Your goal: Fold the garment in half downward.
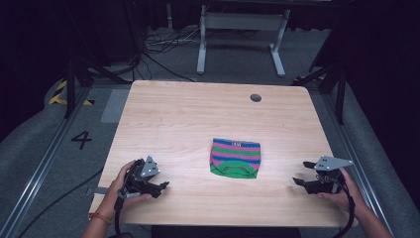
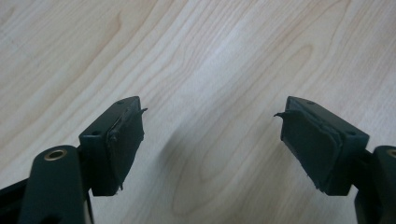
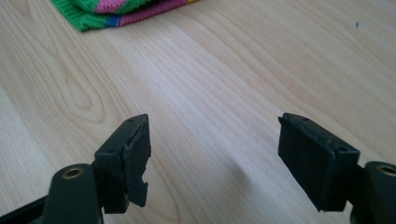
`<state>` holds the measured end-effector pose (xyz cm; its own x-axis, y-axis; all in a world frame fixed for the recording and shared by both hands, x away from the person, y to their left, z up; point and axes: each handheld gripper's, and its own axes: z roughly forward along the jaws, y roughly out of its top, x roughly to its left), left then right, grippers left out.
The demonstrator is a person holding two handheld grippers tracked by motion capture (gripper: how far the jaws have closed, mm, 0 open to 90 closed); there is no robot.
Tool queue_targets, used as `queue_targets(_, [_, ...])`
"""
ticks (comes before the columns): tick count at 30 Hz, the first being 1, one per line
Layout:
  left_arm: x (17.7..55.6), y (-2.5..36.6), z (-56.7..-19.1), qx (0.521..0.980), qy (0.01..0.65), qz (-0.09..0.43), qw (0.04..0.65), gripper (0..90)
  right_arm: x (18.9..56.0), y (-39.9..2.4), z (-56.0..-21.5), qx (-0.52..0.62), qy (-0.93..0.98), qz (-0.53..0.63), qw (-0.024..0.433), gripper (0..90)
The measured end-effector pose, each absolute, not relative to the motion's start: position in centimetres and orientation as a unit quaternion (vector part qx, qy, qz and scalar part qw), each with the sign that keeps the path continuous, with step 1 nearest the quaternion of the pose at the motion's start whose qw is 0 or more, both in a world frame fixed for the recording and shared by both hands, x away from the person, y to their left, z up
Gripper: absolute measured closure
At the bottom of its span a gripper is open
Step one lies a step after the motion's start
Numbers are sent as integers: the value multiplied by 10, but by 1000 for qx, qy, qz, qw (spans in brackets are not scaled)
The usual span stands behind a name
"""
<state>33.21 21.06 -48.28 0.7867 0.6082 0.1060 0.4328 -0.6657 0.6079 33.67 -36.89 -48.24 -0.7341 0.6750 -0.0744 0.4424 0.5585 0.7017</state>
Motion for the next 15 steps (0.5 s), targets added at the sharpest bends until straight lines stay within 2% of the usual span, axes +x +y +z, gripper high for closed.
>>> queue_targets(6, [325,231,-487,885,315,150,309,204,325,-383,-491,342,856,342,181,246])
queue_targets(15, [321,253,-493,866,349,143,328,194,313,-401,-501,377,842,346,172,224])
